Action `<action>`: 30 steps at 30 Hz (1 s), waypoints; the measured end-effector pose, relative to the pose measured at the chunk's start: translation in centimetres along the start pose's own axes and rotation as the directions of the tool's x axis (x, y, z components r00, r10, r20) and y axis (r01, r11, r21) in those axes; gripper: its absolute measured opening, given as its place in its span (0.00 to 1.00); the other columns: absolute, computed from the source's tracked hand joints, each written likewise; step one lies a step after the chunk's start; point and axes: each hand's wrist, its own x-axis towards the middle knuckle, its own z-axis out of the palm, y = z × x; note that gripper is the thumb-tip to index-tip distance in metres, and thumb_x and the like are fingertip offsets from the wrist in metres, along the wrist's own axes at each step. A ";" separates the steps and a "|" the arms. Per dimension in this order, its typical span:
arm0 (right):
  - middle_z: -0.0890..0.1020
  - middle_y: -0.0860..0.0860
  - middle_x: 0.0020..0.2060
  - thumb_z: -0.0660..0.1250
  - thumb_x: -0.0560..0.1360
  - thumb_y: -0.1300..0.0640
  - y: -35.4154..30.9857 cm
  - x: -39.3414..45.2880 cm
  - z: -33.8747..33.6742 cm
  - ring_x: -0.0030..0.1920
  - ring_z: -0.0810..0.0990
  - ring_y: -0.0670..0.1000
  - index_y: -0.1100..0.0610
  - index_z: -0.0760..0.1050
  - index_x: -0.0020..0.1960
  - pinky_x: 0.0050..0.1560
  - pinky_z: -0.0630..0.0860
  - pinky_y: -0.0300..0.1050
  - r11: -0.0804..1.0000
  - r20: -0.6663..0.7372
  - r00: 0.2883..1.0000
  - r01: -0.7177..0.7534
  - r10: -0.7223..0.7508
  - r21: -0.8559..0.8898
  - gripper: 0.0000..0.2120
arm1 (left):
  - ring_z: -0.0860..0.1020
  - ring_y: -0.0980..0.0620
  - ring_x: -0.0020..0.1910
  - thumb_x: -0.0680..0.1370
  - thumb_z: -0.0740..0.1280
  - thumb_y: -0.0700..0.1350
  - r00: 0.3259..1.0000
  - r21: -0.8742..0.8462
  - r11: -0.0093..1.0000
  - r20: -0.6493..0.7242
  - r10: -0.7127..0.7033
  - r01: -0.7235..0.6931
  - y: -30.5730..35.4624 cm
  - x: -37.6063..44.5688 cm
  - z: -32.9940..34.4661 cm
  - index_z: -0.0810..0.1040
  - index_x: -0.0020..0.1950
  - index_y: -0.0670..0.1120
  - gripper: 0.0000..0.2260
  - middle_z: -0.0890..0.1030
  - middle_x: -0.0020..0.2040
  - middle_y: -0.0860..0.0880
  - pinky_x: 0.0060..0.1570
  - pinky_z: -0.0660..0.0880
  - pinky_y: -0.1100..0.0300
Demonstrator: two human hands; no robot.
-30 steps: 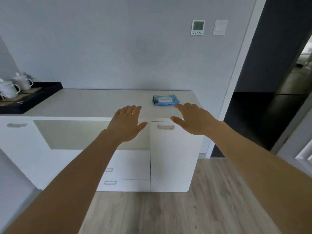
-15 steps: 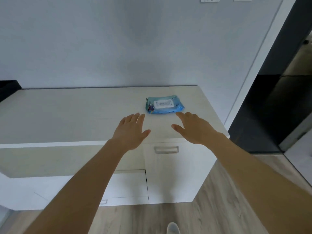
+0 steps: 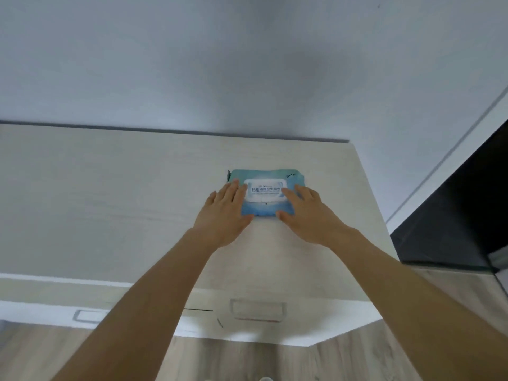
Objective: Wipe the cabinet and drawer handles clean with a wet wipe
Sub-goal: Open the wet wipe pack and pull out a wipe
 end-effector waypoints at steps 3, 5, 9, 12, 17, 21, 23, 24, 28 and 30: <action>0.52 0.53 0.76 0.56 0.80 0.45 1.0 1.0 1.2 0.74 0.50 0.55 0.53 0.52 0.76 0.71 0.58 0.51 0.998 -0.037 0.999 0.035 -0.032 0.059 0.28 | 0.42 0.51 0.77 0.82 0.51 0.58 1.000 0.022 1.000 0.006 0.012 -0.012 -0.2 1.2 1.5 0.42 0.78 0.46 0.31 0.45 0.79 0.48 0.75 0.44 0.52; 0.57 0.54 0.74 0.58 0.80 0.46 1.2 1.0 2.0 0.71 0.56 0.56 0.55 0.56 0.75 0.69 0.61 0.50 0.998 -0.114 0.992 0.051 -0.047 0.034 0.28 | 0.41 0.52 0.77 0.82 0.51 0.58 1.000 0.015 1.000 -0.023 0.015 -0.015 -0.3 1.0 2.6 0.42 0.79 0.47 0.31 0.44 0.79 0.49 0.74 0.44 0.51; 0.68 0.53 0.67 0.62 0.77 0.44 0.8 -1.1 3.2 0.63 0.65 0.56 0.54 0.65 0.71 0.60 0.66 0.50 0.997 -0.252 0.966 0.063 -0.053 0.033 0.26 | 0.46 0.51 0.77 0.81 0.53 0.59 0.996 -0.055 0.998 -0.088 -0.002 -0.003 -0.2 -1.4 3.7 0.47 0.79 0.49 0.31 0.49 0.79 0.49 0.74 0.45 0.51; 0.74 0.52 0.58 0.60 0.76 0.40 0.2 -3.2 3.8 0.55 0.72 0.55 0.53 0.72 0.65 0.54 0.67 0.50 0.997 -0.329 0.941 0.079 -0.080 -0.018 0.23 | 0.71 0.43 0.67 0.79 0.56 0.58 0.967 -0.044 0.996 -0.248 0.065 -0.079 -0.3 -4.1 3.3 0.72 0.70 0.44 0.26 0.73 0.67 0.44 0.67 0.63 0.44; 0.75 0.51 0.56 0.64 0.73 0.38 -0.3 -2.7 2.8 0.56 0.72 0.54 0.53 0.75 0.61 0.57 0.62 0.49 0.992 -0.326 0.937 0.122 -0.124 -0.025 0.24 | 0.72 0.46 0.66 0.78 0.54 0.60 0.945 -0.086 0.981 -0.295 0.144 -0.176 -1.5 -3.6 1.9 0.75 0.65 0.43 0.26 0.74 0.66 0.45 0.68 0.57 0.51; 0.74 0.50 0.64 0.68 0.70 0.37 -0.1 -1.9 2.6 0.67 0.68 0.53 0.53 0.74 0.64 0.65 0.53 0.50 0.980 -0.283 0.939 0.182 -0.196 -0.075 0.29 | 0.38 0.59 0.75 0.78 0.52 0.64 0.977 -0.078 0.979 -0.110 0.181 -0.190 -1.8 -2.0 2.4 0.51 0.78 0.47 0.34 0.48 0.78 0.52 0.74 0.34 0.54; 0.76 0.52 0.63 0.70 0.68 0.38 -0.3 -1.6 2.7 0.67 0.71 0.53 0.55 0.74 0.63 0.66 0.55 0.52 0.972 -0.273 0.934 0.208 -0.229 -0.106 0.30 | 0.34 0.60 0.73 0.77 0.52 0.65 0.981 -0.062 0.982 -0.087 0.173 -0.179 -1.9 -1.9 3.1 0.47 0.79 0.48 0.35 0.46 0.78 0.53 0.73 0.32 0.54; 0.77 0.52 0.62 0.71 0.68 0.39 -0.4 -1.5 2.7 0.64 0.73 0.54 0.55 0.75 0.62 0.65 0.58 0.53 0.971 -0.283 0.929 0.213 -0.236 -0.110 0.29 | 0.33 0.61 0.72 0.77 0.51 0.65 0.983 -0.069 0.983 -0.082 0.164 -0.170 -1.9 -1.9 3.2 0.47 0.79 0.48 0.36 0.46 0.78 0.53 0.73 0.31 0.54; 0.83 0.53 0.50 0.76 0.64 0.42 -0.9 -1.0 2.3 0.51 0.81 0.54 0.58 0.80 0.52 0.56 0.71 0.55 0.964 -0.362 0.894 0.224 -0.263 -0.147 0.24 | 0.32 0.62 0.71 0.73 0.44 0.69 0.984 -0.096 0.983 -0.095 0.150 -0.159 -1.8 -1.8 3.4 0.44 0.78 0.49 0.39 0.46 0.78 0.53 0.72 0.30 0.52; 0.84 0.52 0.47 0.77 0.63 0.42 -0.8 -0.8 2.1 0.47 0.82 0.53 0.58 0.81 0.50 0.55 0.72 0.56 0.960 -0.380 0.884 0.223 -0.272 -0.169 0.23 | 0.31 0.66 0.70 0.73 0.46 0.69 0.985 -0.186 0.970 -0.106 0.138 -0.156 -1.7 -1.8 3.4 0.41 0.77 0.51 0.38 0.47 0.78 0.54 0.71 0.29 0.55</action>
